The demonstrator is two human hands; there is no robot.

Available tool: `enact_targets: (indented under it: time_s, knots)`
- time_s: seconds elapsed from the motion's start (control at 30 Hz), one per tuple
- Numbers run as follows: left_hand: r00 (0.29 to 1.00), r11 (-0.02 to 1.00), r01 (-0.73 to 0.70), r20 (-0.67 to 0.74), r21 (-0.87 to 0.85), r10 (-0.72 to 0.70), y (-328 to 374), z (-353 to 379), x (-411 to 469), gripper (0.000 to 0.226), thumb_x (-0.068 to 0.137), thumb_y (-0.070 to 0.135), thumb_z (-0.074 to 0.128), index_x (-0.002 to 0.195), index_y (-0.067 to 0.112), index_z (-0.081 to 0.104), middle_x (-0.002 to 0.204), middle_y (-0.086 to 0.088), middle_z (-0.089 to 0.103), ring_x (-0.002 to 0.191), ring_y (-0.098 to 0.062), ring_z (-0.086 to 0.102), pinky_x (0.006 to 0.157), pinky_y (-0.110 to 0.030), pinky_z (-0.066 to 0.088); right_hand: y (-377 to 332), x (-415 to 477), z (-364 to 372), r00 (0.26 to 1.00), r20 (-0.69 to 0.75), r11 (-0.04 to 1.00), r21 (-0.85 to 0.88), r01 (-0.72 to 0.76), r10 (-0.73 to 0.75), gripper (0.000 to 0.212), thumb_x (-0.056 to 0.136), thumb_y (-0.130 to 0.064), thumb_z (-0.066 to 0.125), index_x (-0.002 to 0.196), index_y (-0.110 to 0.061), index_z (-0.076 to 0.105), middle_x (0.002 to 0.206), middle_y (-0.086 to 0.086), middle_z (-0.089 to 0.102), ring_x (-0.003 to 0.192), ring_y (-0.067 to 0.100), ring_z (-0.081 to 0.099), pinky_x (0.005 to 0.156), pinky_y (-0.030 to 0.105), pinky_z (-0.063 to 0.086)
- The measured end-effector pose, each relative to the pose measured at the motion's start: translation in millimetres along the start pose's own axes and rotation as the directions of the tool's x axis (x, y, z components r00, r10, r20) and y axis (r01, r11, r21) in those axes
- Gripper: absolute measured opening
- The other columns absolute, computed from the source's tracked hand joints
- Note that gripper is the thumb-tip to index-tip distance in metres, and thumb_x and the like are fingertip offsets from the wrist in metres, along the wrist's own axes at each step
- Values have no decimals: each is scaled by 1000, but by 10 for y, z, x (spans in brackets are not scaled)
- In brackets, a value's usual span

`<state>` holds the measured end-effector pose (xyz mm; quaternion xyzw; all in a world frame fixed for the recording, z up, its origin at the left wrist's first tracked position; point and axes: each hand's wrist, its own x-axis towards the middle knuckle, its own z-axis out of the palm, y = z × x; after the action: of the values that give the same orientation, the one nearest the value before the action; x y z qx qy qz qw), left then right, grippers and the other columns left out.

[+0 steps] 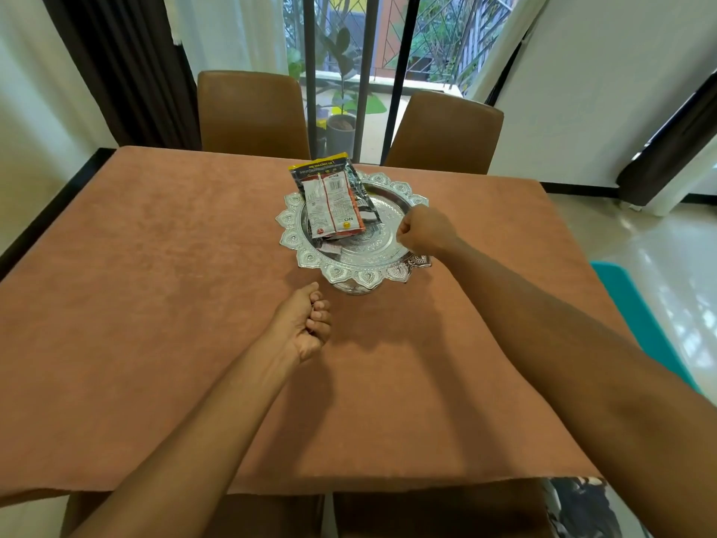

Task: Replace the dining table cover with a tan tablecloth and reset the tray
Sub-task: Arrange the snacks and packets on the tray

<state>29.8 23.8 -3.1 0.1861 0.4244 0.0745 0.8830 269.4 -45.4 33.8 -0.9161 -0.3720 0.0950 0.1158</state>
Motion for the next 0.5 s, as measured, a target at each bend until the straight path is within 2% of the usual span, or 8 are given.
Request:
enact_targets:
  time_s: [0.1, 0.2, 0.33, 0.37, 0.43, 0.5]
  knots:
    - [1000, 1000, 6, 11, 1, -6, -5, 32, 25, 44, 104, 28, 42, 62, 22, 34, 41, 7, 31, 25, -1, 26, 23, -9, 15, 92, -20, 9, 999, 31, 999, 28, 36, -37, 14, 86, -11, 68, 91, -7, 81, 90, 8, 77, 81, 22, 71, 63, 29, 52]
    - [1000, 1000, 14, 23, 15, -14, -20, 66, 52, 43, 104, 28, 42, 62, 23, 34, 41, 7, 32, 25, -1, 26, 23, -9, 15, 122, -24, 55, 988, 128, 996, 21, 84, -86, 14, 85, -16, 71, 92, -10, 82, 91, 7, 78, 83, 21, 70, 75, 36, 58]
    - [999, 999, 17, 32, 30, -18, -30, 94, 85, 44, 104, 30, 43, 62, 23, 34, 42, 7, 32, 26, -1, 26, 23, -9, 15, 105, -33, 109, 970, 187, 986, -31, 164, -155, 23, 87, -16, 63, 93, 2, 76, 96, 20, 74, 84, 31, 70, 74, 42, 57]
    - [999, 999, 20, 34, 27, -21, -34, 98, 90, 44, 104, 30, 43, 62, 23, 34, 41, 7, 32, 26, -1, 26, 23, -9, 15, 109, -42, 112, 964, 203, 983, -40, 182, -170, 23, 86, -15, 62, 89, 4, 75, 93, 21, 74, 79, 31, 69, 69, 39, 55]
    - [999, 999, 23, 37, 28, -24, -32, 105, 97, 44, 104, 30, 43, 61, 23, 33, 41, 7, 32, 26, -1, 26, 23, -9, 15, 115, -56, 108, 957, 219, 978, -44, 205, -191, 26, 85, -16, 62, 70, 5, 67, 75, 21, 69, 63, 30, 59, 61, 35, 43]
    - [999, 999, 18, 36, 31, -19, -28, 105, 99, 45, 104, 30, 43, 61, 23, 33, 41, 8, 32, 26, -1, 26, 23, -9, 15, 116, -62, 89, 954, 218, 976, -15, 215, -207, 33, 87, -20, 63, 60, -1, 60, 63, 17, 60, 58, 24, 50, 59, 34, 38]
